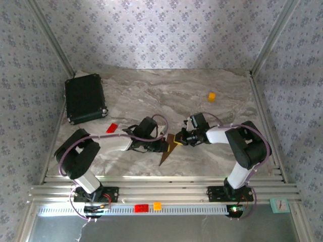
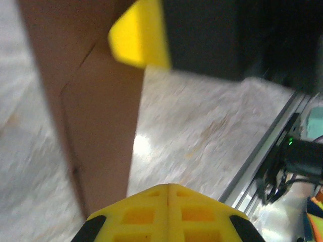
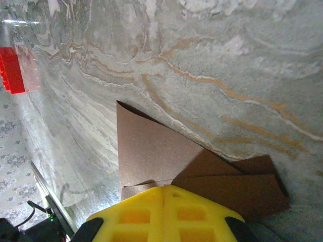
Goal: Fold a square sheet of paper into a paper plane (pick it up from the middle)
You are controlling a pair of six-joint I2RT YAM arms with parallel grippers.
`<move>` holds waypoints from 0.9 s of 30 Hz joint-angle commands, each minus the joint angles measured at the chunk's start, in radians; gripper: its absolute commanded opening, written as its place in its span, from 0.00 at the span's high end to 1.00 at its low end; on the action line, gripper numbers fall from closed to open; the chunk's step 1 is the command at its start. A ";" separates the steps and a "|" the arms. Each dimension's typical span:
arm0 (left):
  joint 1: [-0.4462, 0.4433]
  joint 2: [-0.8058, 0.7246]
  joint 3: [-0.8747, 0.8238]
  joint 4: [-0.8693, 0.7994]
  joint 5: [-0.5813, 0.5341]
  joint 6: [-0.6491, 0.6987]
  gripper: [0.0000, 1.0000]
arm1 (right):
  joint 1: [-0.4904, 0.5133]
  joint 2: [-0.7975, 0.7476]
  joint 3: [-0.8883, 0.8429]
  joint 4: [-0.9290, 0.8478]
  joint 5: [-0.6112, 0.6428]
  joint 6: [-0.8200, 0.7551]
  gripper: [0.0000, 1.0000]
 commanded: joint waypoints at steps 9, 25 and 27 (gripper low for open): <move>-0.028 0.227 0.120 -0.005 -0.043 -0.034 0.95 | -0.007 0.053 -0.040 -0.094 0.109 0.007 1.00; -0.115 -0.028 -0.091 -0.192 -0.162 0.094 0.87 | -0.015 0.055 -0.035 -0.143 0.133 -0.005 1.00; -0.115 -0.069 -0.093 -0.183 -0.164 0.087 0.87 | -0.015 0.055 -0.035 -0.145 0.134 -0.003 1.00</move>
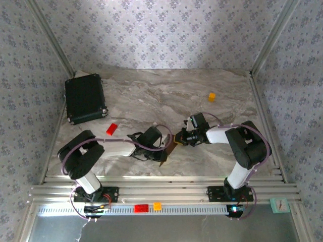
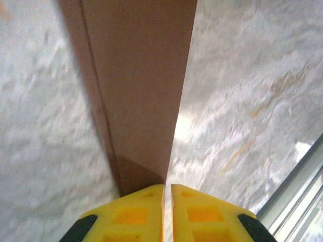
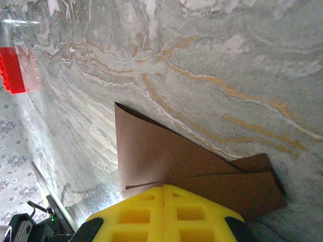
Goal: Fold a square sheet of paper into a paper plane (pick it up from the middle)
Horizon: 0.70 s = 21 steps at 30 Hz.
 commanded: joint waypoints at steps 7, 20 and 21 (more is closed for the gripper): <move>0.013 -0.098 0.051 0.000 0.018 -0.022 0.87 | -0.010 0.046 -0.036 -0.148 0.140 -0.004 1.00; 0.024 0.155 0.142 0.061 0.082 -0.074 0.86 | -0.010 0.042 -0.037 -0.158 0.140 -0.006 1.00; 0.023 0.147 0.117 0.066 0.083 -0.079 0.87 | -0.012 0.042 -0.038 -0.159 0.142 -0.008 1.00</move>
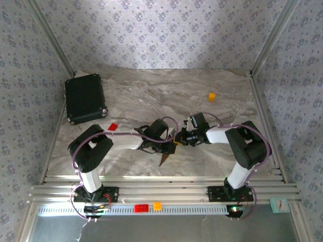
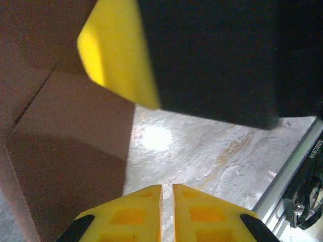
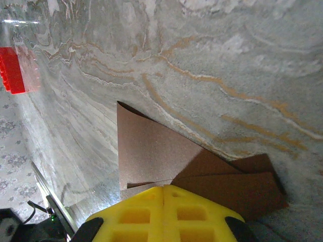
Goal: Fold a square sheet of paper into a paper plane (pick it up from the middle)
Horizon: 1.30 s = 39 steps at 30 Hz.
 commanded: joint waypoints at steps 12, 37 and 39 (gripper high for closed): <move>-0.057 -0.245 -0.294 -0.132 -0.008 0.054 0.88 | -0.020 0.027 -0.035 -0.175 0.145 -0.014 1.00; 0.054 0.009 -0.017 0.011 0.006 0.022 0.92 | -0.007 0.011 -0.021 -0.114 0.093 0.017 1.00; 0.054 0.018 -0.050 0.007 -0.016 0.013 0.95 | -0.011 -0.004 -0.008 -0.109 0.070 0.015 0.99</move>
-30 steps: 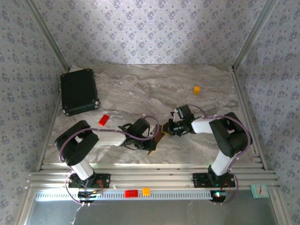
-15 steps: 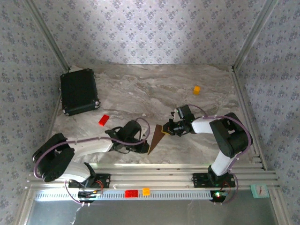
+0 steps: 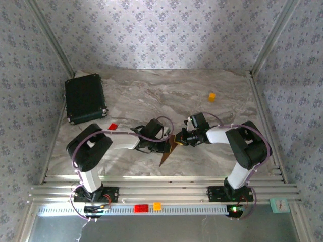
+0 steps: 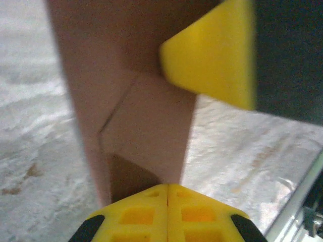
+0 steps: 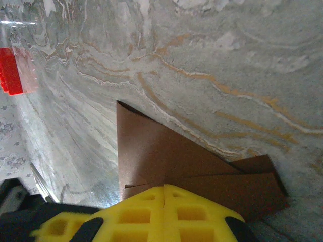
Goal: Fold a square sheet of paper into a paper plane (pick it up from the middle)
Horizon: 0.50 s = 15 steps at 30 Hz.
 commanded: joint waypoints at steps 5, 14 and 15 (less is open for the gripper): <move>-0.001 0.015 -0.113 0.023 -0.027 -0.039 1.00 | -0.012 -0.073 0.017 -0.105 0.051 0.001 0.94; 0.000 0.009 -0.137 0.034 -0.036 -0.049 1.00 | 0.098 -0.109 -0.073 0.018 0.045 0.083 0.97; 0.000 0.008 -0.134 0.033 -0.036 -0.048 1.00 | 0.105 -0.091 -0.086 0.037 0.047 0.089 0.97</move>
